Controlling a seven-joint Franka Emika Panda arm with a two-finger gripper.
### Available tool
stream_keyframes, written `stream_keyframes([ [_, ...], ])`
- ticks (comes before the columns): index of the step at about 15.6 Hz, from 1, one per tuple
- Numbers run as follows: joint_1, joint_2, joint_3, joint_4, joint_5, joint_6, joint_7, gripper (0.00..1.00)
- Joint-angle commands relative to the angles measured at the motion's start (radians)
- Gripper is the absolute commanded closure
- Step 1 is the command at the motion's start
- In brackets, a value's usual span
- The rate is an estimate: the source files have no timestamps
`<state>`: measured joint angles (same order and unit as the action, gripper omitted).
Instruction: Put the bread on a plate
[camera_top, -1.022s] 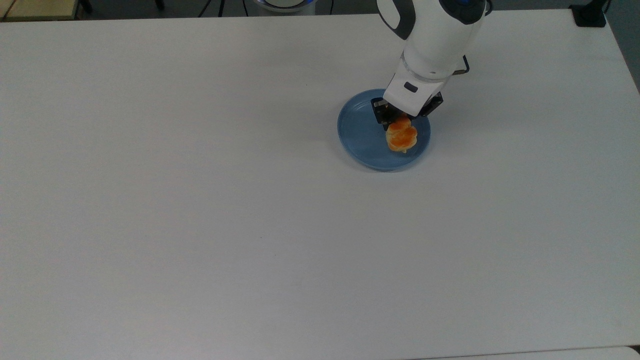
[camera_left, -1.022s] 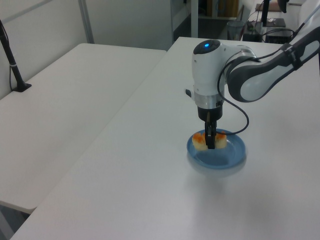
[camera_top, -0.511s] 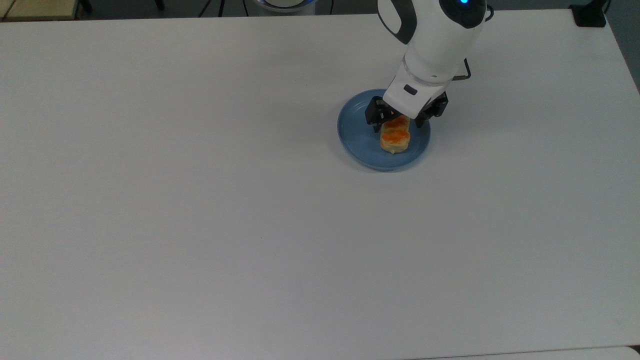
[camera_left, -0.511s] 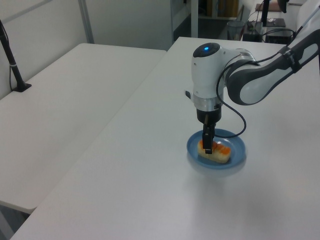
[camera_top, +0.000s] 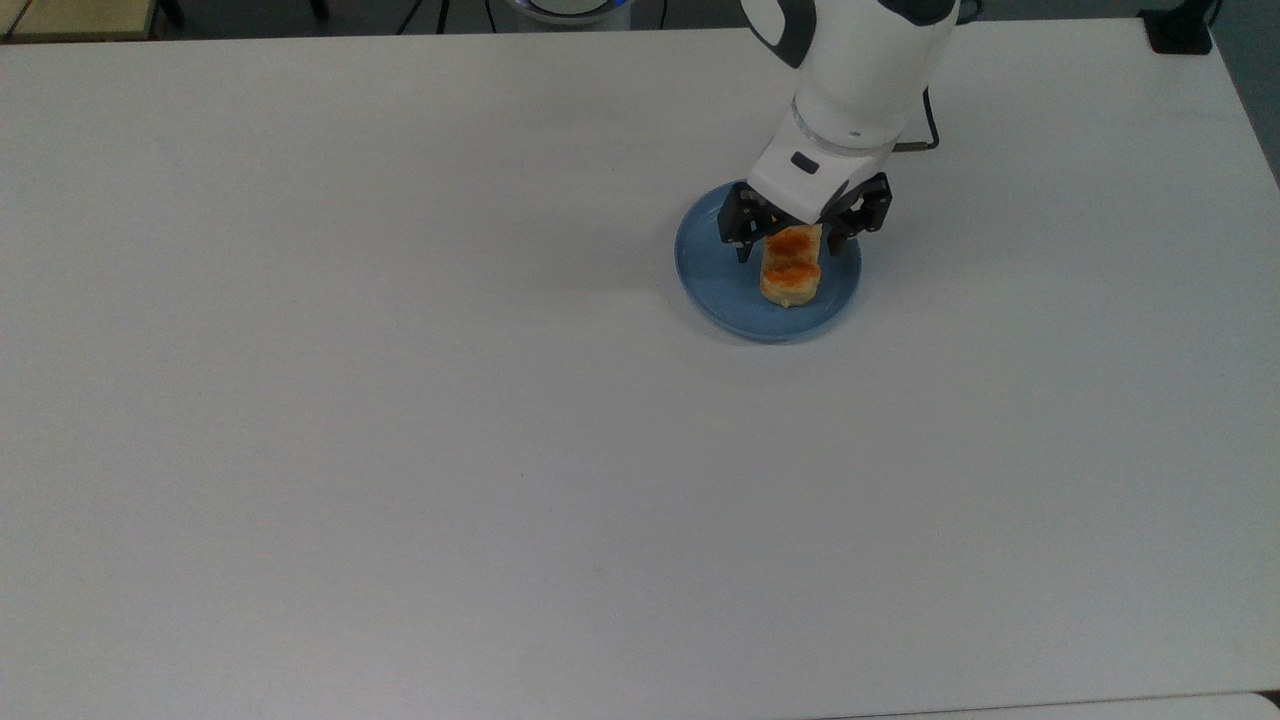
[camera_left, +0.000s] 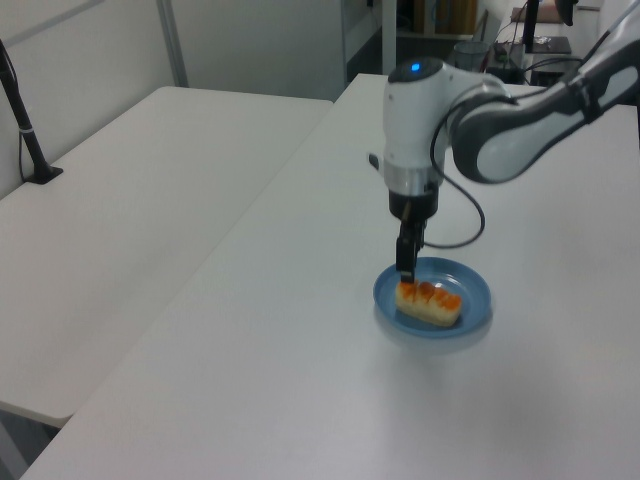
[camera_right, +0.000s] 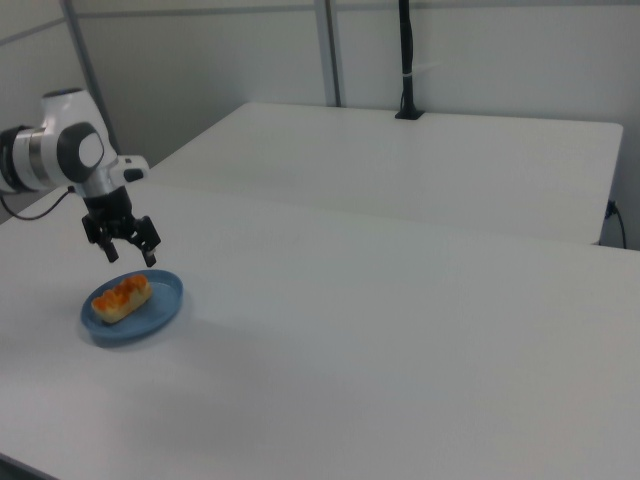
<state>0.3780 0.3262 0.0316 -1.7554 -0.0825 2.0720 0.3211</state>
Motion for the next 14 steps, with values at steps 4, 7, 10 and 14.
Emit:
stream_keyframes([
  [4,-0.281,-0.144,0.137,0.083,0.007,-0.188,-0.035,0.00],
  [7,-0.359,-0.159,0.120,0.157,0.047,-0.268,-0.132,0.00],
  [10,-0.384,-0.171,0.041,0.201,0.056,-0.346,-0.247,0.00],
  [14,-0.383,-0.180,-0.038,0.221,0.067,-0.375,-0.277,0.00],
])
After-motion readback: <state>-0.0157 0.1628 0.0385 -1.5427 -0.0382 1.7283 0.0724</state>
